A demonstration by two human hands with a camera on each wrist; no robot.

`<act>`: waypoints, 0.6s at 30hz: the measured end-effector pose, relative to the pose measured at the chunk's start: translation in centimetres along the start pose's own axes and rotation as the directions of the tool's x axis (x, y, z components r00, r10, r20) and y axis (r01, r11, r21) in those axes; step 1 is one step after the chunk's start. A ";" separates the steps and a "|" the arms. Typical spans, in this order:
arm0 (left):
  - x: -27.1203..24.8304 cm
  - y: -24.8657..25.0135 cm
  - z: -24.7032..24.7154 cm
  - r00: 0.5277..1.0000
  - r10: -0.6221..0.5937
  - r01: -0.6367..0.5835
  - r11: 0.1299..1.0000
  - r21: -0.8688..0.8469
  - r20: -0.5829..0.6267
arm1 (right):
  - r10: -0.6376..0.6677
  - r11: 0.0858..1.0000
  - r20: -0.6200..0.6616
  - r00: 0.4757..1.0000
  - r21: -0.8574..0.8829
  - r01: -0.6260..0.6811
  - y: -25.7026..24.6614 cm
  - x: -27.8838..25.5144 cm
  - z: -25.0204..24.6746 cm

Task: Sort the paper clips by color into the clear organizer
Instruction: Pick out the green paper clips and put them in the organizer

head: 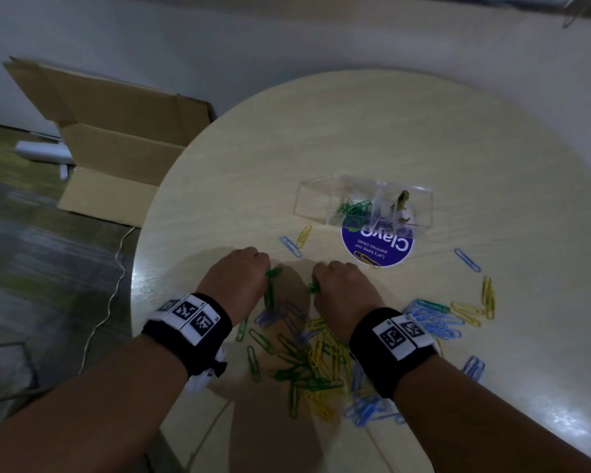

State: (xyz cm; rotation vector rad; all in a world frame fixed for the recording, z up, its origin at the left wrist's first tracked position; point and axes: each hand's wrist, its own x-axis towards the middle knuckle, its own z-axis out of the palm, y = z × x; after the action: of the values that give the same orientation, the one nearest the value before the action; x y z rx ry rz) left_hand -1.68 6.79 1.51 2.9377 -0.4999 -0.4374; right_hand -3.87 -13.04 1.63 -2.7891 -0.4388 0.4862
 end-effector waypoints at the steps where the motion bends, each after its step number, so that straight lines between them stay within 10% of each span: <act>1: 0.1 0.0 -0.1 1.000 -0.004 0.004 1.000 -0.017 0.000 | -0.004 1.000 0.002 1.000 0.000 0.004 0.1 -0.1 -0.1; 11: 1.3 2.7 -2.5 0.990 -0.141 0.133 0.932 -0.337 0.000 | 0.149 0.917 -0.037 0.988 0.380 -0.124 3.0 -1.5 -1.4; 18: 7.3 8.2 -6.2 0.934 -0.341 0.154 0.656 -0.739 -0.108 | 0.429 0.777 -0.158 0.889 0.567 -0.274 7.1 -0.2 -8.2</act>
State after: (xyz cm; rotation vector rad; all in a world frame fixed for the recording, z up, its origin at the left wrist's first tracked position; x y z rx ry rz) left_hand 4.34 -2.88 6.94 2.2179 0.1206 -0.2196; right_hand 0.69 -21.40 6.83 -2.3273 0.2708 0.2269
